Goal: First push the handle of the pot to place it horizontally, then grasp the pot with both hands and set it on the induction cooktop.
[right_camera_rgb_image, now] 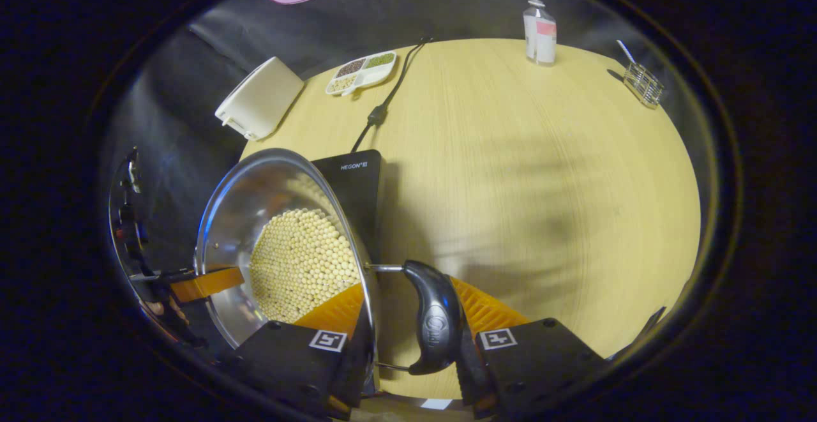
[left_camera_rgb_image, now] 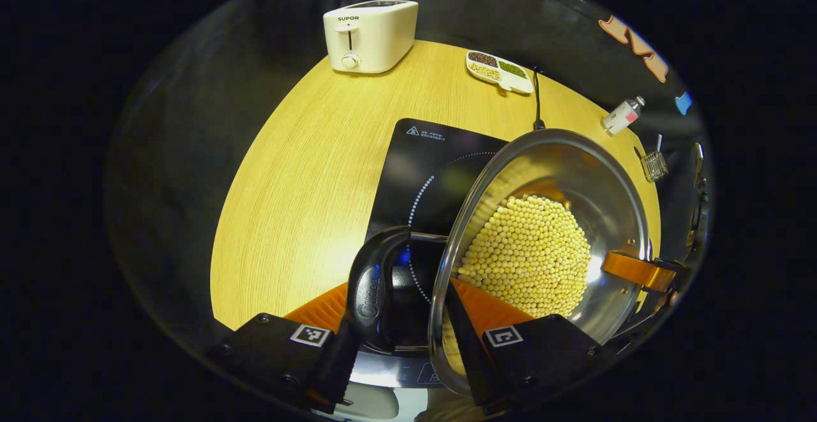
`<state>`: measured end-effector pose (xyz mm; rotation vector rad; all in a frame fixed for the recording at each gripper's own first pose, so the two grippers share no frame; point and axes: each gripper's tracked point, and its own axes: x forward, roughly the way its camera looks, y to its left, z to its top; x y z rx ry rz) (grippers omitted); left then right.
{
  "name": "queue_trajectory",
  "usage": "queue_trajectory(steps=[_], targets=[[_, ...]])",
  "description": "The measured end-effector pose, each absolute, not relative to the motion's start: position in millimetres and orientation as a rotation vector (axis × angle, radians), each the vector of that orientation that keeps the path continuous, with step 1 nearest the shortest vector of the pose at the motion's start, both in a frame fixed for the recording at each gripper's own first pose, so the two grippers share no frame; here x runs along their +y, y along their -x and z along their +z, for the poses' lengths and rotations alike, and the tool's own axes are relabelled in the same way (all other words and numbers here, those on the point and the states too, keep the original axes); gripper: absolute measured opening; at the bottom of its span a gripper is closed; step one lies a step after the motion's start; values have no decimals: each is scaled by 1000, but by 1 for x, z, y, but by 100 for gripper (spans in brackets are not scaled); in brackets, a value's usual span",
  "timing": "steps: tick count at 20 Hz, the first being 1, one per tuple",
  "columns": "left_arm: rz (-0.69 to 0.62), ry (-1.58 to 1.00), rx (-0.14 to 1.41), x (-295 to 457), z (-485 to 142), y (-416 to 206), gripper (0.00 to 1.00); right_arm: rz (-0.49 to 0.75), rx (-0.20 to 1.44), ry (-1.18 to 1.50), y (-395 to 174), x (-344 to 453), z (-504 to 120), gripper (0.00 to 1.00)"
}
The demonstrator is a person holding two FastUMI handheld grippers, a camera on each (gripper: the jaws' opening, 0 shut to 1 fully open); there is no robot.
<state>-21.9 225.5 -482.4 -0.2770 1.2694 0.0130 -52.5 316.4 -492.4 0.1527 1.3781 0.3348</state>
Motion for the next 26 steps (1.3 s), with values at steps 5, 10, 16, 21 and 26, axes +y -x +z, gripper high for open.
queue_trajectory(steps=[5,10,16,21,26], targets=[[-7,273,1263,229,-485,13,73,326,1383,-160,47,320,-492,55],[-15,269,1272,239,-487,5,73,324,1394,-172,46,332,-491,55],[-39,259,1282,250,-489,-8,75,299,1408,-191,43,343,-492,55],[-57,218,1284,257,-493,-21,77,293,1410,-208,40,351,-492,55],[-67,206,1268,261,-494,-30,78,291,1400,-228,35,357,-493,60]])
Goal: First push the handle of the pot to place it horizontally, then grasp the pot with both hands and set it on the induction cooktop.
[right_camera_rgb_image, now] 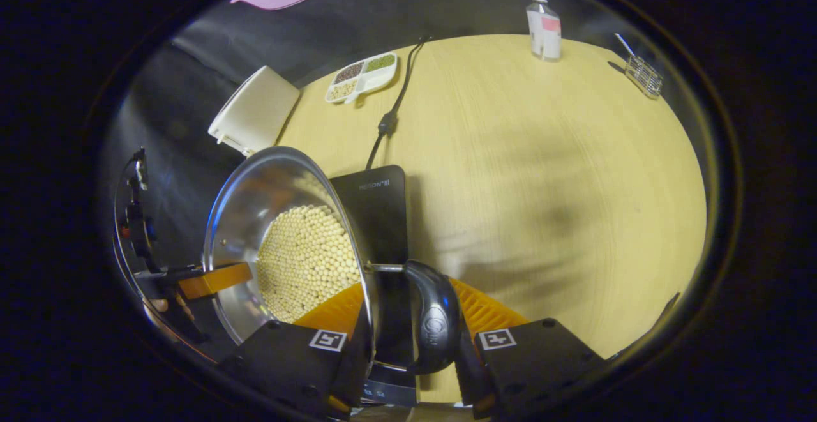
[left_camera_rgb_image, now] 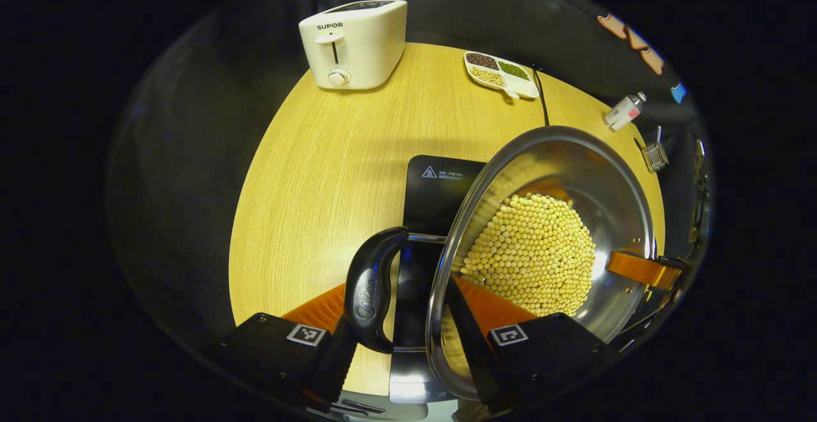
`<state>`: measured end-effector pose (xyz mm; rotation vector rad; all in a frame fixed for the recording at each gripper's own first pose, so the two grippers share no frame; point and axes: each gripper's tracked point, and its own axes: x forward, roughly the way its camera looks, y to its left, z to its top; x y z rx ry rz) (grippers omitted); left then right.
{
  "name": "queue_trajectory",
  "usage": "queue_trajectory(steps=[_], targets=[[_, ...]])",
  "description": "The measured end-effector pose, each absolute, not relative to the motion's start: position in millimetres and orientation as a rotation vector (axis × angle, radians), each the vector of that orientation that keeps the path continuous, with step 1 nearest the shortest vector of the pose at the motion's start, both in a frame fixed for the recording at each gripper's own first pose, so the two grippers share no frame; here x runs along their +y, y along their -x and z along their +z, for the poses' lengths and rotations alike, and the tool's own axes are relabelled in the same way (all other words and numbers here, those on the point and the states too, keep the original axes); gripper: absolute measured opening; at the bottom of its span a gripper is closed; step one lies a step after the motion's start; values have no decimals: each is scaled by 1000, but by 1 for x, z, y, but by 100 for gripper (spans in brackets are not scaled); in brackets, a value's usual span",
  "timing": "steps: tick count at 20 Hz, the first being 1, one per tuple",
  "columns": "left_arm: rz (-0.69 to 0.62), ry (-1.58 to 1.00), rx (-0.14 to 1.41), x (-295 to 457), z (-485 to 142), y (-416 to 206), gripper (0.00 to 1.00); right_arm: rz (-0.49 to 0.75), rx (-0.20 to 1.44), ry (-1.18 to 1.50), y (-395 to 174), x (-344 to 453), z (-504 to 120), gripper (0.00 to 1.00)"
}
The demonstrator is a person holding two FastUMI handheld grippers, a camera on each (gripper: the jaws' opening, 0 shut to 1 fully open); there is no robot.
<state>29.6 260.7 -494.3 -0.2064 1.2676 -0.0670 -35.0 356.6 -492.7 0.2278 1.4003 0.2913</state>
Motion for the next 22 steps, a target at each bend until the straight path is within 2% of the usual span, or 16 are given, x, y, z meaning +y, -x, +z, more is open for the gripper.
queue_trajectory(steps=[2,3,8,12,17,20,22], targets=[[-71,204,1265,261,-494,-31,79,289,1404,-229,35,357,-493,60],[-75,199,1261,261,-494,-32,79,291,1402,-233,35,358,-492,55],[-67,184,1268,260,-498,-31,80,296,1403,-235,36,358,-493,58],[-58,118,1264,261,-500,-33,87,295,1410,-237,38,358,-492,57],[-31,113,1268,264,-501,-32,95,307,1401,-207,41,358,-496,62],[-24,113,1272,265,-500,-30,100,318,1385,-195,40,355,-489,96],[-17,100,1274,267,-497,-28,100,323,1370,-193,39,356,-489,95]])
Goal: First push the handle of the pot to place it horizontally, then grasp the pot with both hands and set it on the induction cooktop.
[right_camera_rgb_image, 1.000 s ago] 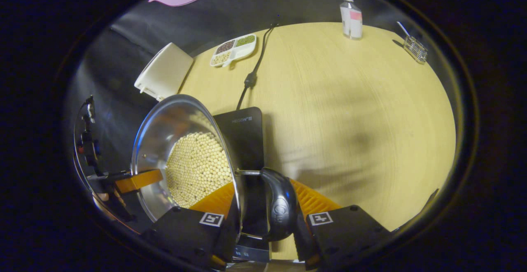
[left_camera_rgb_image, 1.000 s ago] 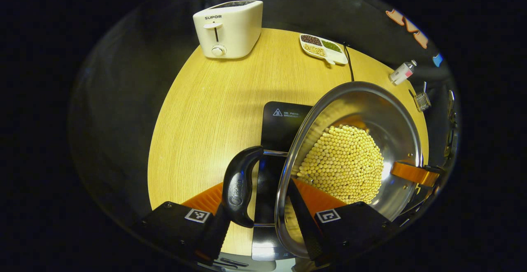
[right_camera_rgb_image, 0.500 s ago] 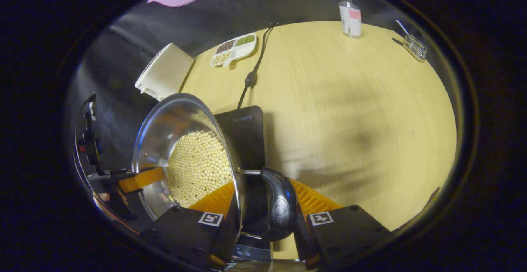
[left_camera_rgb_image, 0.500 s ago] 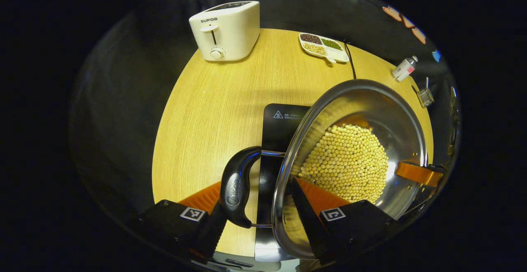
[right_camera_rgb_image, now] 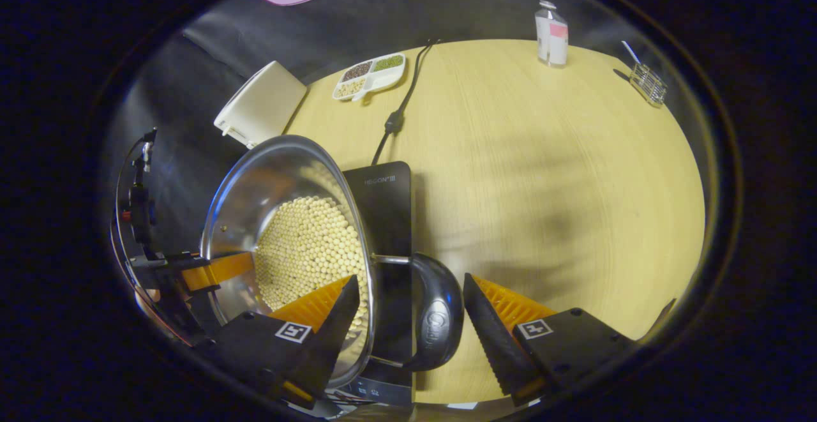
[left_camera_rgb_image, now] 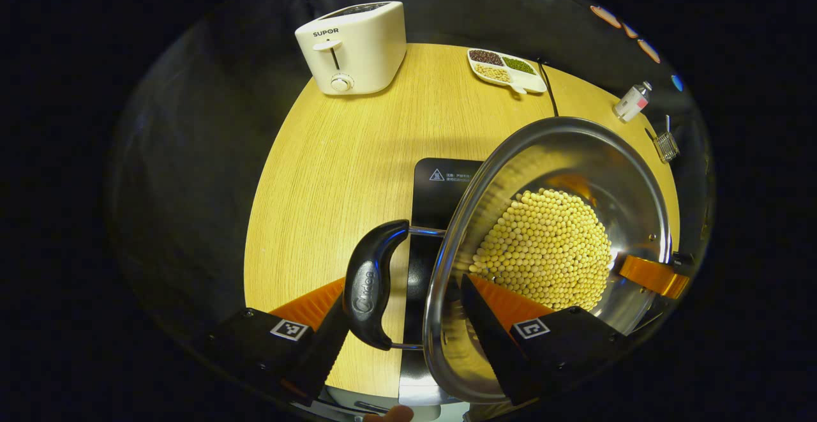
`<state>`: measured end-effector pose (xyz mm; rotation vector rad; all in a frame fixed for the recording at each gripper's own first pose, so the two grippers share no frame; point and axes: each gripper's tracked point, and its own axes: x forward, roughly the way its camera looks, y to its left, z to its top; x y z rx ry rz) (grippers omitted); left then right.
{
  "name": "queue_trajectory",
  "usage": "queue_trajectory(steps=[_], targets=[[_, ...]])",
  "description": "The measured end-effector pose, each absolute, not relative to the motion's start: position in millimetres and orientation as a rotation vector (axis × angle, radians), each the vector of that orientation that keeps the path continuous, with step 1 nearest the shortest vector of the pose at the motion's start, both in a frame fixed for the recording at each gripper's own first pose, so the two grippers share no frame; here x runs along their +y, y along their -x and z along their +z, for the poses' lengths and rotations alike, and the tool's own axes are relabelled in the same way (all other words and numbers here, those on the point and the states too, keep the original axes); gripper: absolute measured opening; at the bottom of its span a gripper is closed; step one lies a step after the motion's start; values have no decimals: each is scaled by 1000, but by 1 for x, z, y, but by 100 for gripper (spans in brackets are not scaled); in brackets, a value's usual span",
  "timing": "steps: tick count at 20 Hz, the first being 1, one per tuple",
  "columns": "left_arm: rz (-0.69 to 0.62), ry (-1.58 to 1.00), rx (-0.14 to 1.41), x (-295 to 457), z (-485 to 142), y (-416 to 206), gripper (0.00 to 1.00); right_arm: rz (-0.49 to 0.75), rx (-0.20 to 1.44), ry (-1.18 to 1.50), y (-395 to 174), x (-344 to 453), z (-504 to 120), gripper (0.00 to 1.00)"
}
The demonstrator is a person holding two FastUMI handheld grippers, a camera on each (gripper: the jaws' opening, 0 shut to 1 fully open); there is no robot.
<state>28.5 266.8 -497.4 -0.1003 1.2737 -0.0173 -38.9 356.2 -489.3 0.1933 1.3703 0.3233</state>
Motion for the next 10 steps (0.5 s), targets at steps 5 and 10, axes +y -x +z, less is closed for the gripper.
queue_trajectory(steps=[5,10], targets=[[9,46,1222,277,-482,-33,100,328,1354,-187,40,352,-483,94],[15,18,1180,277,-466,-33,100,338,1306,-192,37,349,-471,100]])
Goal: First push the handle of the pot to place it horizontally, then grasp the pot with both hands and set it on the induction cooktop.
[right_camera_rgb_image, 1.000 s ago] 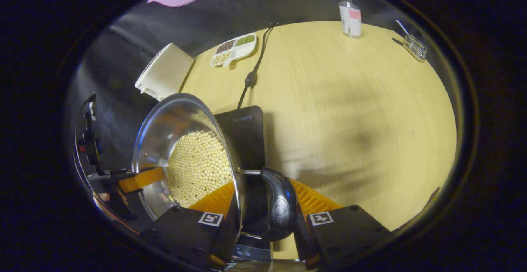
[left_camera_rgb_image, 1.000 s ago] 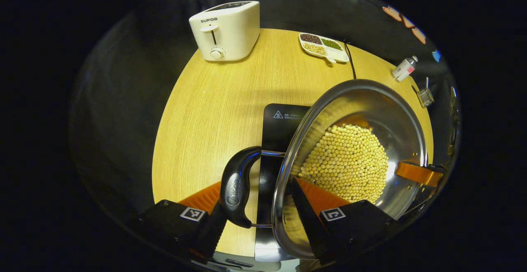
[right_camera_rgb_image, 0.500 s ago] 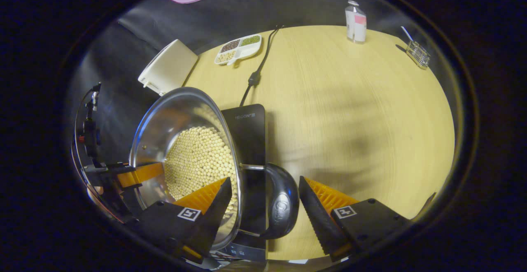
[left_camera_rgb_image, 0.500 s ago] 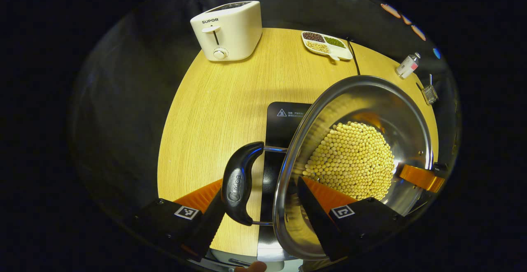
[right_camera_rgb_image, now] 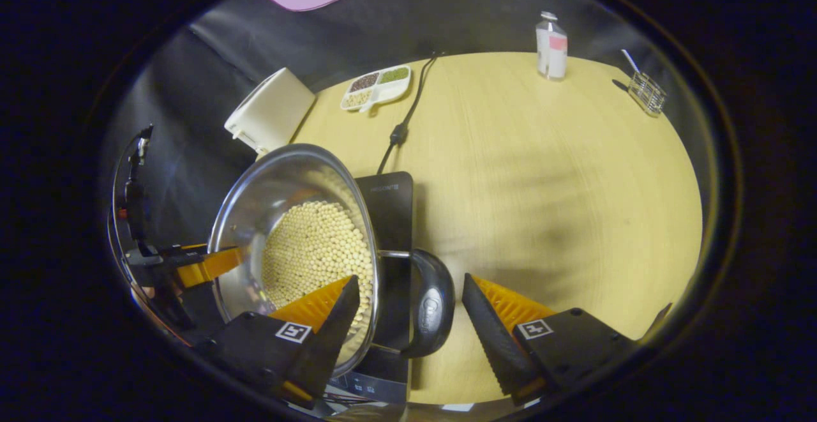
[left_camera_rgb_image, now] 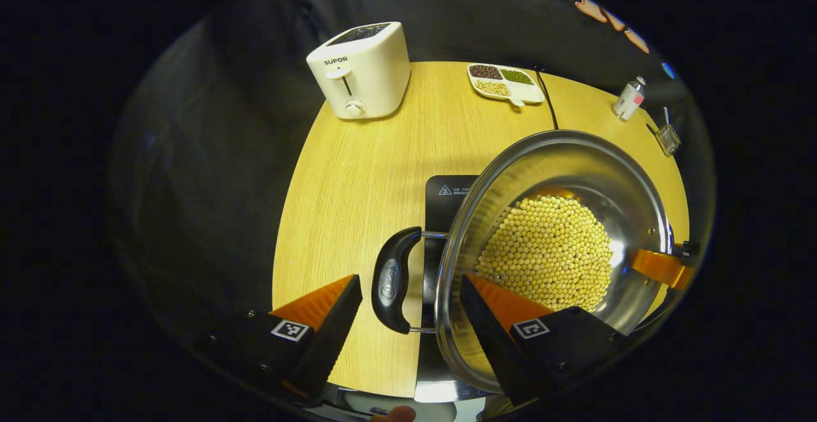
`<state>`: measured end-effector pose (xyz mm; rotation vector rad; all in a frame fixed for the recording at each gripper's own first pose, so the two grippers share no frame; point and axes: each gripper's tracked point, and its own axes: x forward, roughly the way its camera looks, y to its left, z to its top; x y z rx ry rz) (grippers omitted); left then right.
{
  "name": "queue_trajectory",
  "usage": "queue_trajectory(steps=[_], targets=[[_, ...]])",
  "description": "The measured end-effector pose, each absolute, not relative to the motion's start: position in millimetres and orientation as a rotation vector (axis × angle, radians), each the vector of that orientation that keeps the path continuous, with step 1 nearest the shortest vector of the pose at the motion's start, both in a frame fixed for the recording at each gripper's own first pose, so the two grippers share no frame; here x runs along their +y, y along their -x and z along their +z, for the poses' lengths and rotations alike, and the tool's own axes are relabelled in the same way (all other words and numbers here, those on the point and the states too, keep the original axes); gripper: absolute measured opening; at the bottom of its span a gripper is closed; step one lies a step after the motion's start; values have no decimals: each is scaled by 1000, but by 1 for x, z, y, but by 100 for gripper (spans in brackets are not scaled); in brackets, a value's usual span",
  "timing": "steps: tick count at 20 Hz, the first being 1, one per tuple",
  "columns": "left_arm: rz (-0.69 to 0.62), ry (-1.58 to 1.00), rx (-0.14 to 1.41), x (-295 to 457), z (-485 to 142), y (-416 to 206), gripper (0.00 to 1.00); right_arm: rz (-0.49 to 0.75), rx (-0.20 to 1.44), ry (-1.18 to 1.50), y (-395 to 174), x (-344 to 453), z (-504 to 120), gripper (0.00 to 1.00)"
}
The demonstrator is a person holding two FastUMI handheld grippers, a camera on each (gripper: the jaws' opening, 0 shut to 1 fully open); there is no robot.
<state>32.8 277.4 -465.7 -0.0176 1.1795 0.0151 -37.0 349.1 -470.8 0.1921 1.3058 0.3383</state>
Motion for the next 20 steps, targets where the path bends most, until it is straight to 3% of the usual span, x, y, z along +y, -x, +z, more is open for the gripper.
queue_trajectory(steps=[2,11,13,15,16,17,18,19,20], targets=[[22,15,1160,277,-459,-31,100,342,1276,-195,36,346,-463,94],[34,16,1010,248,-410,-26,100,364,1076,-174,15,318,-425,94],[35,14,957,234,-394,-26,100,371,1021,-178,9,309,-412,100],[33,19,894,216,-372,-26,100,374,945,-176,1,294,-394,94],[30,25,859,203,-360,-28,100,375,907,-167,-3,284,-384,100],[28,28,820,191,-347,-31,100,379,867,-155,-9,274,-373,94],[30,28,781,179,-333,-33,100,386,829,-139,-13,265,-362,94],[34,27,739,167,-317,-35,100,395,790,-119,-20,255,-351,100],[38,31,701,154,-304,-39,100,404,756,-96,-23,244,-341,94]])
